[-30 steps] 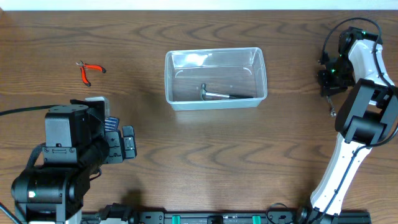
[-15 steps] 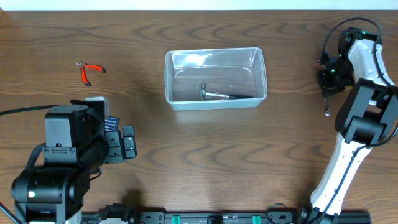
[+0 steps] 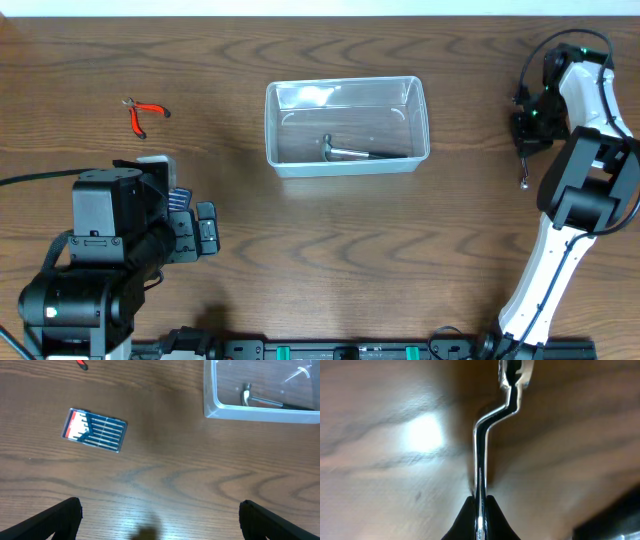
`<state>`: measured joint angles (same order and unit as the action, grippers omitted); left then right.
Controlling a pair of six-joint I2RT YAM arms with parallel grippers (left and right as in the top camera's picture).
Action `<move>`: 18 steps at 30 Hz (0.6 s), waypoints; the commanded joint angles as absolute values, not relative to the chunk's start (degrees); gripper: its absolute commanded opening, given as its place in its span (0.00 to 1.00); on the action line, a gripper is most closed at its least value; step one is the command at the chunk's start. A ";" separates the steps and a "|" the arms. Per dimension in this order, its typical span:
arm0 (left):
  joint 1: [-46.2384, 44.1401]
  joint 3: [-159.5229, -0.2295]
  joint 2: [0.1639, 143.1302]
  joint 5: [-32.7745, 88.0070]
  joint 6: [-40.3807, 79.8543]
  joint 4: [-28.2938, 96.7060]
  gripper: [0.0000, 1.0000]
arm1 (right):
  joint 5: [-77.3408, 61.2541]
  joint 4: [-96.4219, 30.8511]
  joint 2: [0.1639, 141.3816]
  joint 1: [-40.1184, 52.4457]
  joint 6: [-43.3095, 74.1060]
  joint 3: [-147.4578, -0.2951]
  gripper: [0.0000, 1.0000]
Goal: Pack container
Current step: 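Carry the wrench into the container and open the right gripper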
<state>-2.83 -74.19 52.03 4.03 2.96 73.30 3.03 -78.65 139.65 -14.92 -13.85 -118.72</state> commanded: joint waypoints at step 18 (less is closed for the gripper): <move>-2.63 -75.13 51.92 3.14 1.06 73.47 0.98 | -6.63 -75.37 124.05 23.14 -56.38 -134.19 0.01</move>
